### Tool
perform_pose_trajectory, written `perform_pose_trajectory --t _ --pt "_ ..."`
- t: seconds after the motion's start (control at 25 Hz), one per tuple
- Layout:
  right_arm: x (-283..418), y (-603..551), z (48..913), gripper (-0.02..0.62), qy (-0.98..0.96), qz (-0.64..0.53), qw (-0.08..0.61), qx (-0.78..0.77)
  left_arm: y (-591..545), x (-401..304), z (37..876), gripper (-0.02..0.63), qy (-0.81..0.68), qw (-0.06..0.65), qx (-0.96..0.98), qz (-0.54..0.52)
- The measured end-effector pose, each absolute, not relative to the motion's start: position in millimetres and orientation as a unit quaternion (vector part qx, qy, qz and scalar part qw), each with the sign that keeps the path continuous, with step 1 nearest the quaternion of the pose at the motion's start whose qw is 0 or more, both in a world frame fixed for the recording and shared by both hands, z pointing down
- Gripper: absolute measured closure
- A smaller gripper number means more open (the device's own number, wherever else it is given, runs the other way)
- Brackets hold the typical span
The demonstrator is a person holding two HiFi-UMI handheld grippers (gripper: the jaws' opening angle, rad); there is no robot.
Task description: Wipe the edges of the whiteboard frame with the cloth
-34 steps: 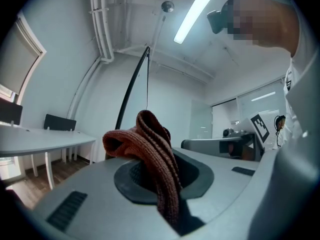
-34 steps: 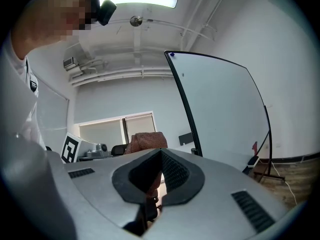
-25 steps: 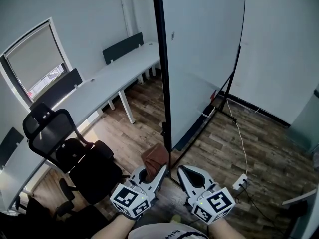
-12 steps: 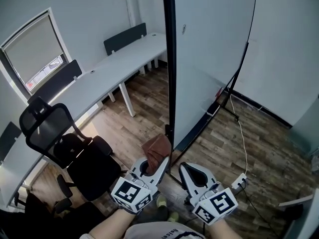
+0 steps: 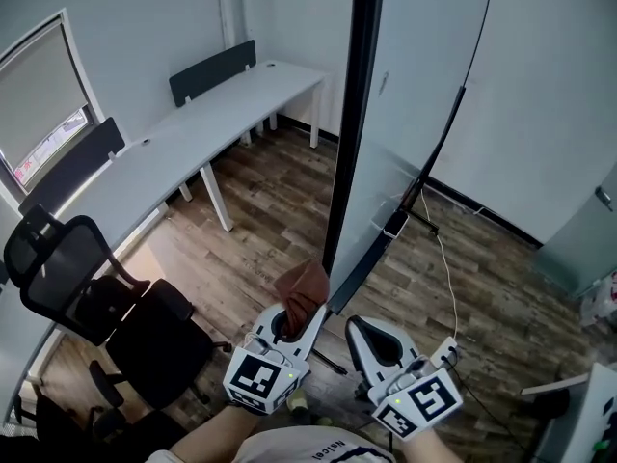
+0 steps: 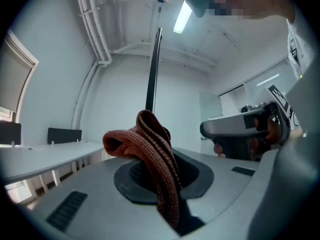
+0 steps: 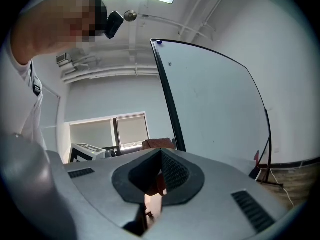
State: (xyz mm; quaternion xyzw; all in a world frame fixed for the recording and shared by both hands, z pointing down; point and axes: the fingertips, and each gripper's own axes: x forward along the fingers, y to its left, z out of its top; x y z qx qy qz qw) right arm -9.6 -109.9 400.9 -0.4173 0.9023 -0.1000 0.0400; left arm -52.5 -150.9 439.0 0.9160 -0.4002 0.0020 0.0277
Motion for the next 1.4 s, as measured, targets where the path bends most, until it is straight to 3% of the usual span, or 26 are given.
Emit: perform_pose_trajectory --t 0.44,1.4 --pt "0 -145 401 0.592 0.900 -0.104 0.036 -0.421 -185 -35 440 0.545 -0.386 0.023 0.922 0.006" --pt "4 -197 314 0.592 0.946 -0.049 0.080 -0.311 -191 -28 329 0.545 -0.376 -0.027 0.925 -0.045"
